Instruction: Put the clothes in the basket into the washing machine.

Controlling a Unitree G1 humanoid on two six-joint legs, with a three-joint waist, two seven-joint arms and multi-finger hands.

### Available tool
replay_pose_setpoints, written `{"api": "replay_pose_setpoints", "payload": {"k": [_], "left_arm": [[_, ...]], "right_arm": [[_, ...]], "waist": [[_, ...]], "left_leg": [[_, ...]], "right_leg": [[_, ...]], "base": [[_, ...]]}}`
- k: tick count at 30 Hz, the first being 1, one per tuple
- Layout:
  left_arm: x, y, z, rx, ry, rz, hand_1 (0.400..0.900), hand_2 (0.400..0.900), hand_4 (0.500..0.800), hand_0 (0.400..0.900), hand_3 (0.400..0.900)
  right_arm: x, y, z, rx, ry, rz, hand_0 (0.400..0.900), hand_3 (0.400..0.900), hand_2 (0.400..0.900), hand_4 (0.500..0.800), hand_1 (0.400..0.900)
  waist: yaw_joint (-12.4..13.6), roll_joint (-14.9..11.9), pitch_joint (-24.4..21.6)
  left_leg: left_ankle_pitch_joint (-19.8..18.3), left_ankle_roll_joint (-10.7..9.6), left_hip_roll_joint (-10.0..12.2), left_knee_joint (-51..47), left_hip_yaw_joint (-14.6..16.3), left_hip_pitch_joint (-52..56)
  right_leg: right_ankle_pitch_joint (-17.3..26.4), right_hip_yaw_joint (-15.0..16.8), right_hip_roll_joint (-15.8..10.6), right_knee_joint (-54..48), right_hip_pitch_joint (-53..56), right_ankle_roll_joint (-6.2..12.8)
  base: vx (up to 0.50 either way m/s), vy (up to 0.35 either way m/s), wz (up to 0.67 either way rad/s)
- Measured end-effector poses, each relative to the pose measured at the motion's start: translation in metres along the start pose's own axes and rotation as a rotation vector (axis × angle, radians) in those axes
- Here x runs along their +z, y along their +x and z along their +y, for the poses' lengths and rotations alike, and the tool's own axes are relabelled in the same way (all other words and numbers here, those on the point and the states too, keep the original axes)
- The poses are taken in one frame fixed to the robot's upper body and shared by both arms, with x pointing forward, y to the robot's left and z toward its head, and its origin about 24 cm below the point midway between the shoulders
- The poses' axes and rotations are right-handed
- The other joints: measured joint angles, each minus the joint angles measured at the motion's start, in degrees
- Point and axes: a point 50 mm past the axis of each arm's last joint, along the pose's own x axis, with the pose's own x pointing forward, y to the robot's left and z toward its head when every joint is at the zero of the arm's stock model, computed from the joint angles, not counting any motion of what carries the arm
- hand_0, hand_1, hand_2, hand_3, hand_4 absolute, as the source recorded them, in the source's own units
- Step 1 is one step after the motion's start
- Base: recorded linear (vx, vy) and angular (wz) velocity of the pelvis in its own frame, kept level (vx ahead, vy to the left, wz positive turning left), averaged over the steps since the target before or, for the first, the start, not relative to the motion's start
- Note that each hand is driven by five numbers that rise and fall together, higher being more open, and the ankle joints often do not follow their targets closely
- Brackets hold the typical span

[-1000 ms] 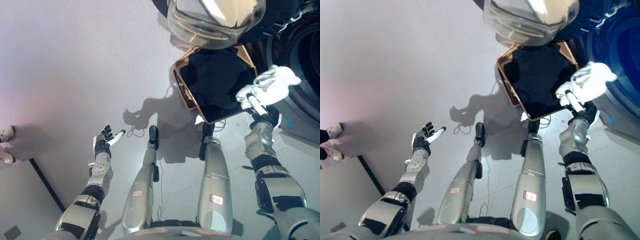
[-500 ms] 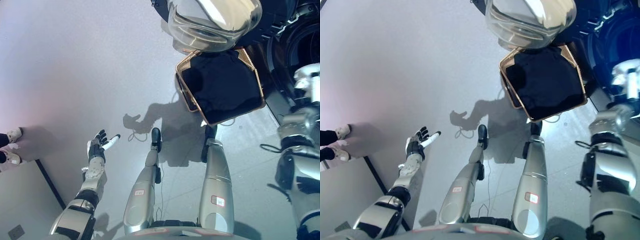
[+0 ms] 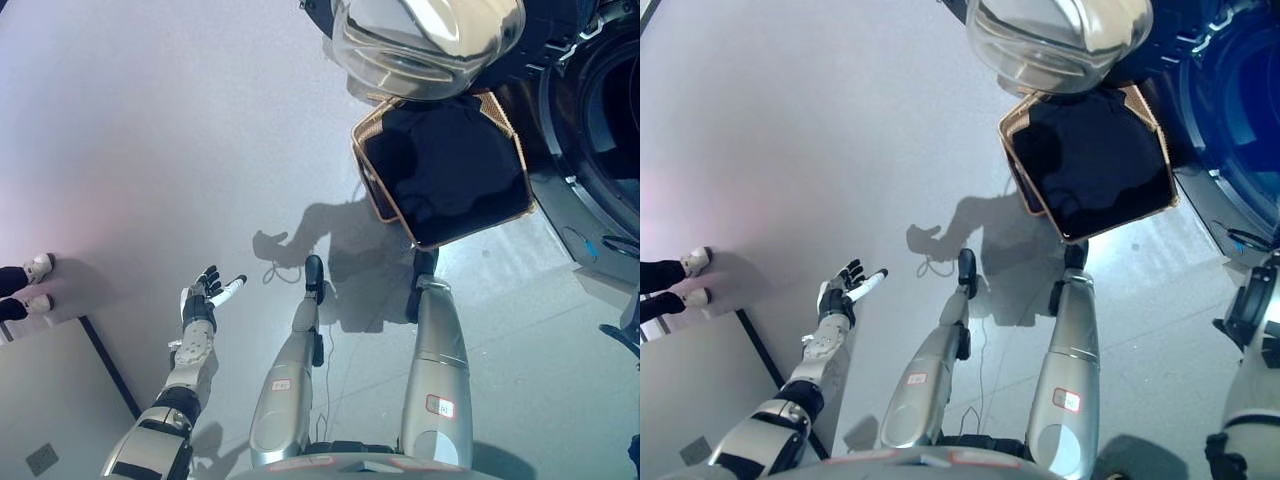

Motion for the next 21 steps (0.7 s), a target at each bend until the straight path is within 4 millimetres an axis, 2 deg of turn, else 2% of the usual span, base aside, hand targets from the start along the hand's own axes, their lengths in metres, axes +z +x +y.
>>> {"api": "replay_pose_setpoints", "payload": {"k": [6, 14, 18, 21], "left_arm": [[0.0, 0.0, 0.0, 0.002, 0.0, 0.001, 0.9, 0.9, 0.8, 0.9, 0.9], [-0.001, 0.0, 0.002, 0.009, 0.004, 0.007, 0.9, 0.9, 0.8, 0.9, 0.9], [0.0, 0.001, 0.002, 0.007, 0.003, 0.004, 0.9, 0.9, 0.8, 0.9, 0.9], [0.003, 0.002, 0.0, 0.0, 0.0, -0.005, 0.9, 0.9, 0.8, 0.9, 0.9]], "right_arm": [[-0.004, 0.001, -0.008, -0.034, -0.015, 0.011, 0.9, 0.9, 0.9, 0.8, 0.9], [-0.011, -0.002, -0.008, -0.02, -0.034, 0.024, 0.9, 0.9, 0.9, 0.8, 0.9], [-0.018, -0.002, -0.012, 0.004, -0.154, 0.042, 0.9, 0.9, 0.9, 0.8, 0.9], [-0.025, -0.002, -0.019, 0.039, -0.31, 0.066, 0.9, 0.9, 0.9, 0.8, 0.9]], "waist": [[-0.11, 0.01, 0.0], [-0.26, 0.01, 0.0], [-0.53, 0.0, 0.0], [-0.37, -0.01, 0.0]], "left_leg": [[0.4, -0.44, -0.25, 0.02, 0.12, 1.17], [-0.18, -0.68, -0.2, 0.0, 0.15, 1.7], [0.11, -0.18, -0.2, 0.01, 0.25, 1.76], [0.27, -0.38, -0.07, 0.02, 0.03, 2.5]], "right_leg": [[0.13, 0.13, -0.08, -0.02, 1.11, 0.15], [-0.18, 0.26, -0.15, -0.23, 1.65, 0.43], [0.23, 0.12, -0.11, -0.5, 1.89, 0.15], [0.21, -0.36, -0.12, -0.38, 2.88, 0.18]], "base": [[0.0, 0.014, -0.02], [0.0, 0.007, -0.01], [0.0, 0.0, 0.0], [0.0, 0.0, 0.0]]}}
